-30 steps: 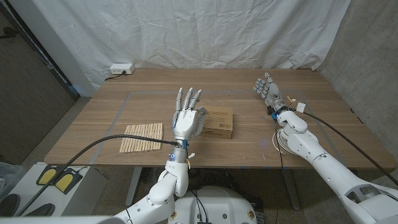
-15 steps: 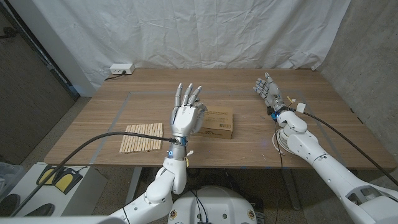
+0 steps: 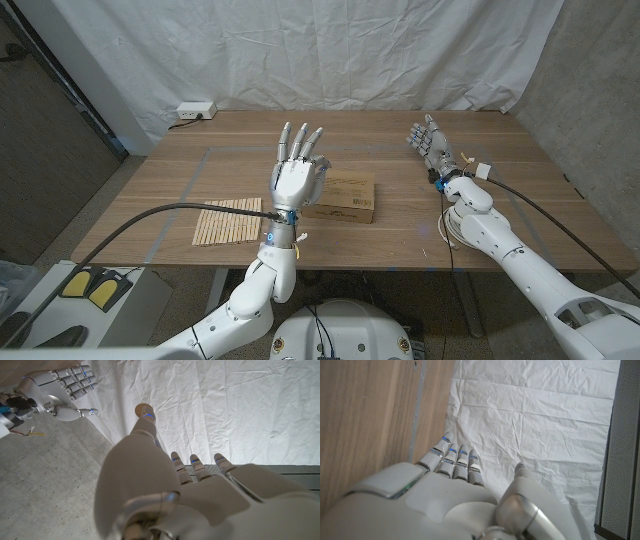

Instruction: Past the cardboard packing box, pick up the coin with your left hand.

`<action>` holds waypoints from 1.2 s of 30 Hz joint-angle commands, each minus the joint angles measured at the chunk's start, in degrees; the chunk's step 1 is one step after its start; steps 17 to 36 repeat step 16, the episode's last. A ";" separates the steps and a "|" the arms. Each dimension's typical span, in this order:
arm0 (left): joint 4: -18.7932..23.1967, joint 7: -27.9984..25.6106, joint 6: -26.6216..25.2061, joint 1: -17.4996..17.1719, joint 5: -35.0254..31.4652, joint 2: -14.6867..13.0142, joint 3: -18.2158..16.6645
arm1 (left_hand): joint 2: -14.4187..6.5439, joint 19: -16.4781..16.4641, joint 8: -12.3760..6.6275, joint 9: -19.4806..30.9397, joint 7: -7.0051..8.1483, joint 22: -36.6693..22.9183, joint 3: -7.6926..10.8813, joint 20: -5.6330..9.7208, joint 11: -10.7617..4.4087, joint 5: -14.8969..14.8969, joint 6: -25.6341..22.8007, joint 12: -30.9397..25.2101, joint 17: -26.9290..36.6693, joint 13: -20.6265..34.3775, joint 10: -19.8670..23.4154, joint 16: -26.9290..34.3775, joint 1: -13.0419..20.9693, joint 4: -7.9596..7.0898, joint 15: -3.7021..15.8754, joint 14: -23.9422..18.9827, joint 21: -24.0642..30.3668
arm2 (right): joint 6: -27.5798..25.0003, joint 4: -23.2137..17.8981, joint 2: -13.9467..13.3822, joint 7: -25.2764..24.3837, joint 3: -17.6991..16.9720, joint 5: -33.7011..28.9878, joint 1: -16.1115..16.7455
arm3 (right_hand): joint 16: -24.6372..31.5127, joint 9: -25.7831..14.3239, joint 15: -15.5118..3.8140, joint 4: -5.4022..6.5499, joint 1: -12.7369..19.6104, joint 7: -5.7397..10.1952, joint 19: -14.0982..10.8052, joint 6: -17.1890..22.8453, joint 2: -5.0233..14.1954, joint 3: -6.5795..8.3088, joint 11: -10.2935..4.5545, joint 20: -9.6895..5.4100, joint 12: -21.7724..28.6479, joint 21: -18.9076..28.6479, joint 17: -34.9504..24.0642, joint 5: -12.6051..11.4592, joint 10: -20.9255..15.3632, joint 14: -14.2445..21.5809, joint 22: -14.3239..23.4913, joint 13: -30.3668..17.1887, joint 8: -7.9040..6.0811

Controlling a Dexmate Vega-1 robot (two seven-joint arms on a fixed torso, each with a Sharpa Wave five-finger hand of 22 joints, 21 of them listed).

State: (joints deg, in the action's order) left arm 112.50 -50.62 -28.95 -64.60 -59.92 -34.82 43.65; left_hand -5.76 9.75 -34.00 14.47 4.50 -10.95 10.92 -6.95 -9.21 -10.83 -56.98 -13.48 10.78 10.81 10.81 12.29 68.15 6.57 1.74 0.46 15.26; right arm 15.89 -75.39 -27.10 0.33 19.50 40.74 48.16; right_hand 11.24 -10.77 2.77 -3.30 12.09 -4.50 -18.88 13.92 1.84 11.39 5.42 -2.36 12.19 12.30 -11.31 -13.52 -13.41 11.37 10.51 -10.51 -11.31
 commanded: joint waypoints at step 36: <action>1.99 0.67 2.12 0.29 -1.28 0.06 -2.39 | -0.18 2.90 -1.94 -0.12 -1.98 -0.17 0.43 0.54 0.04 -0.35 -3.65 0.21 0.25 0.22 0.91 -0.29 -0.20 -0.15 3.38 -0.67 -0.06 | -0.08 -0.85 0.40 -1.10 0.40 -0.60 -0.10 | 0.19 -0.17 0.00 -0.10 -0.01 0.23 -0.73 0.24 0.29 -0.32 -0.19 -0.18 -0.09 -0.10 -0.29 0.26 -0.17 0.50 0.33 -0.18 -0.08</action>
